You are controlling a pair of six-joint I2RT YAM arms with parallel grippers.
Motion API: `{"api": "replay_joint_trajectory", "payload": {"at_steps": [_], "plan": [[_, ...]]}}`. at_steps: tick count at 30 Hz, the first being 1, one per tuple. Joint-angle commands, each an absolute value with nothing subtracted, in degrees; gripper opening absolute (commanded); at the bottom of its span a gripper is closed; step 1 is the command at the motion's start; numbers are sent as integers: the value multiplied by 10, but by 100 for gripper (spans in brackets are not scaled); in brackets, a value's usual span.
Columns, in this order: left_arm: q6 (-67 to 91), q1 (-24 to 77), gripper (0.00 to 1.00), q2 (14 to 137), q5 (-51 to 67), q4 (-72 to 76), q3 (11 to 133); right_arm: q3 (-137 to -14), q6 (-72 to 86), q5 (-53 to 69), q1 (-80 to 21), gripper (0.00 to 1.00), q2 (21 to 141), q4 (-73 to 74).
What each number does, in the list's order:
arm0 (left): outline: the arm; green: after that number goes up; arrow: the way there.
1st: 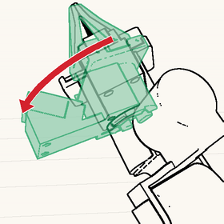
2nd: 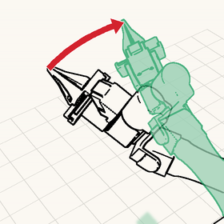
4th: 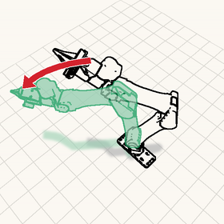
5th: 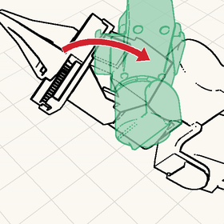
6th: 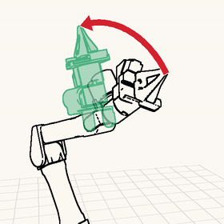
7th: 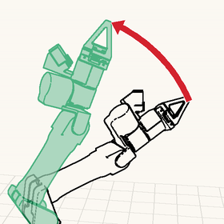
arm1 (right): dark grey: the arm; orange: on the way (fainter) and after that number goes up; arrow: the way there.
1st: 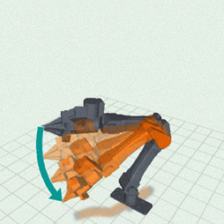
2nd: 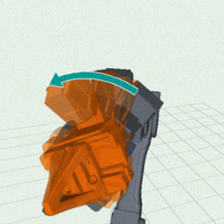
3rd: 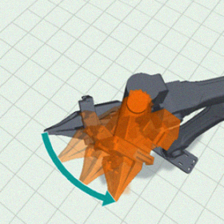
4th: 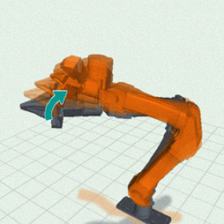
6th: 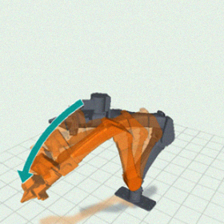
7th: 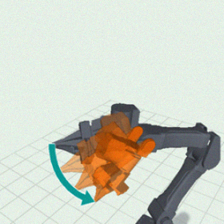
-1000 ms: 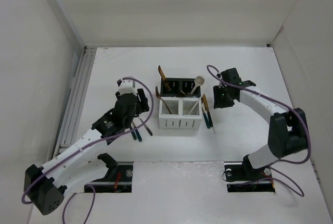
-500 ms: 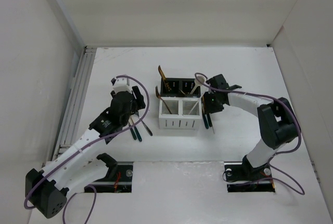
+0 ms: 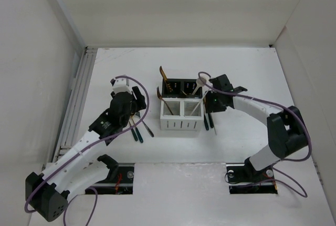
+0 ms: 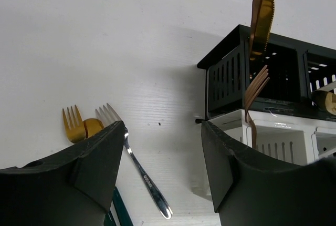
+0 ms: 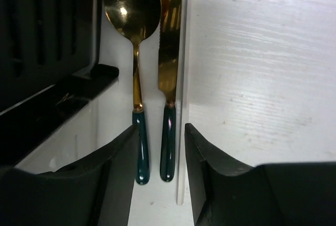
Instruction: Sort the eating utensils into containers
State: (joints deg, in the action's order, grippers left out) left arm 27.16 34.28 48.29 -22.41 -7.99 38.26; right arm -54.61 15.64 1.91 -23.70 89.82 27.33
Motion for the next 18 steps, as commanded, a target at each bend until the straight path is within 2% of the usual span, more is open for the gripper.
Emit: {"api": "replay_joint_trajectory", "payload": {"at_steps": [1, 6, 18], "plan": [[278, 340, 57, 468, -217, -68, 377, -539, 182, -1, -229, 44, 853, 284], [283, 340, 57, 463, -212, -68, 377, -547, 190, -27, -208, 29, 888, 304], [288, 335, 57, 458, -207, -68, 367, -543, 191, -4, -228, 30, 926, 272]]}}
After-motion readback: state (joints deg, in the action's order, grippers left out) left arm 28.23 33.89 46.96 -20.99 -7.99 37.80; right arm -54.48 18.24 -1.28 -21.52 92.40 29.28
